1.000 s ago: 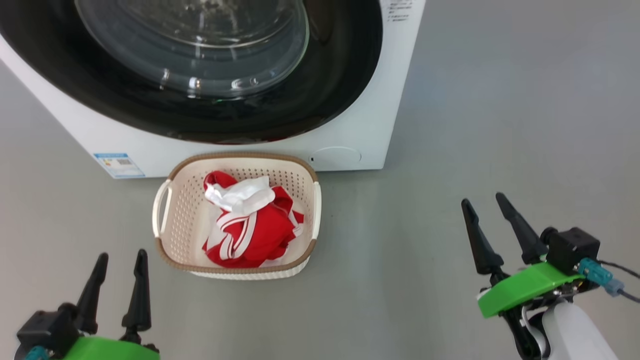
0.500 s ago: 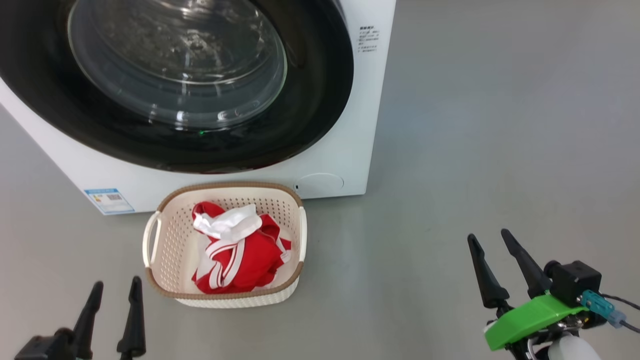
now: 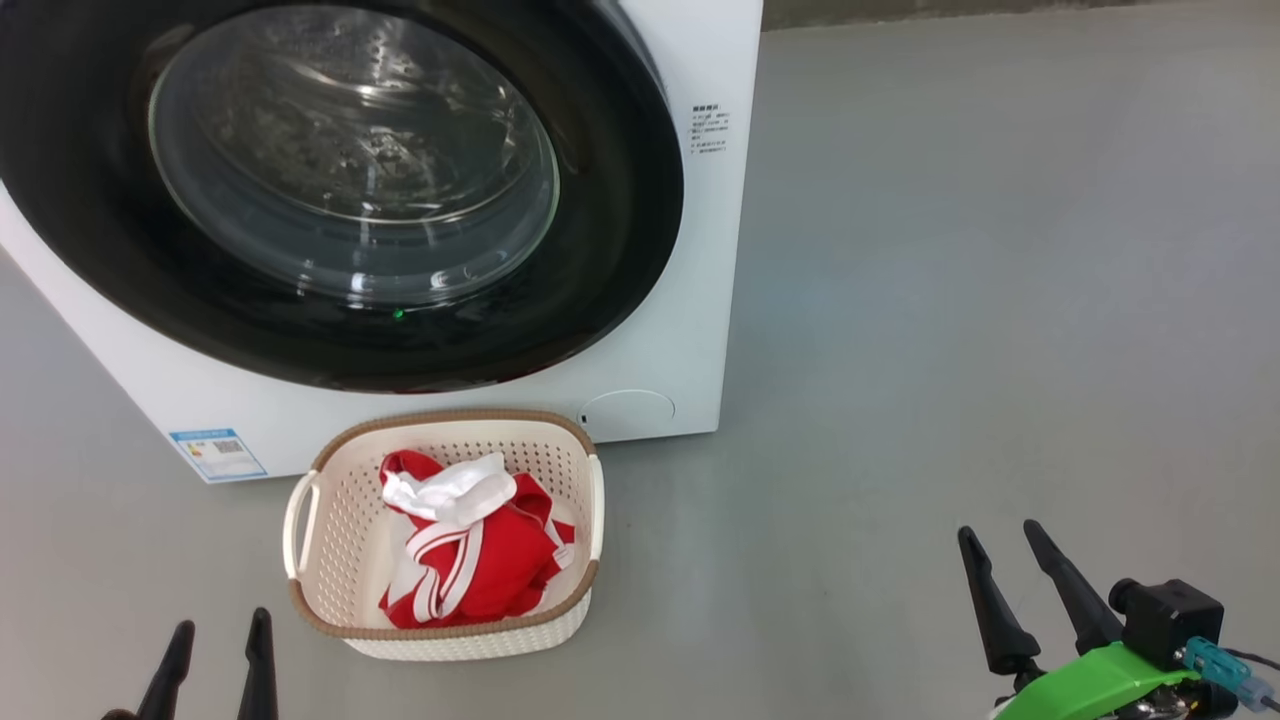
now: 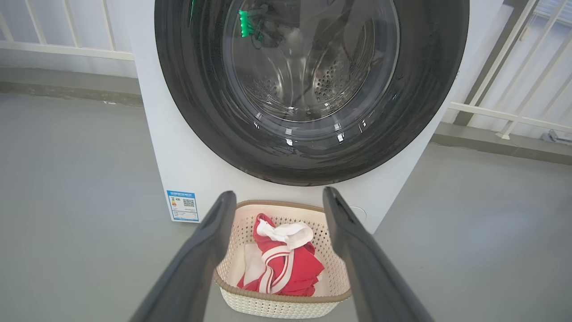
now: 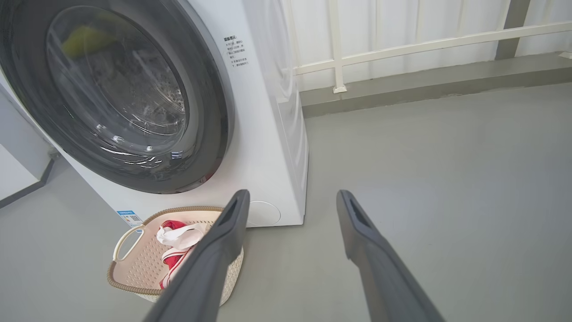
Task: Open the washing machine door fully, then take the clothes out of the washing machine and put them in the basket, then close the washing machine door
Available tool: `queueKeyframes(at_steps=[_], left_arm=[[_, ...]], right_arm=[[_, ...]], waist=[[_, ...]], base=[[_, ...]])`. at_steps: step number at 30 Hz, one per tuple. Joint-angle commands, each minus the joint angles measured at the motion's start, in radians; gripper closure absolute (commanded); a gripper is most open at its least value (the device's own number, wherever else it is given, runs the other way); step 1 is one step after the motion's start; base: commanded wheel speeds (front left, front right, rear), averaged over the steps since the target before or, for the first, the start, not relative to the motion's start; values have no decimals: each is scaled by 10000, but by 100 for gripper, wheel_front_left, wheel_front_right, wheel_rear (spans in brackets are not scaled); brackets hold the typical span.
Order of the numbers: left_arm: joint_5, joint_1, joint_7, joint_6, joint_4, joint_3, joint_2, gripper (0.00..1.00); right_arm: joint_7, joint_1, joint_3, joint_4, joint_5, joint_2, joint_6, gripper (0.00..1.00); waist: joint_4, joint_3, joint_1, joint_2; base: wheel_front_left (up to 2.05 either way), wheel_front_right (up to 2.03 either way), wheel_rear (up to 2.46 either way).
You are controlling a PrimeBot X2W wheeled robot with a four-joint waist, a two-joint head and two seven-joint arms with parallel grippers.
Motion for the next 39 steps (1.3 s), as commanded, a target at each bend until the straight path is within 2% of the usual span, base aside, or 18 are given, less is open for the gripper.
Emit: queueKeyframes(at_steps=[1,13,39], left_arm=[[105,-77,-82,-31,-214,348,140,0],[215,180,-82,-31,-87,212,59,0],[223,228,-82,-31,-64,190,94,0]], right_arm=[[-46,88,147,-257,29,-144,-21,0],[-46,594,-65,-312,96,-215,-21,0],[-46,892,-285,-443,38,-146,-21,0]], waist=[[-53,-136,0,0],[-51,-511,0,0],[42,-560,0,0]], base=[[0,0,0],[0,0,0],[0,0,0]])
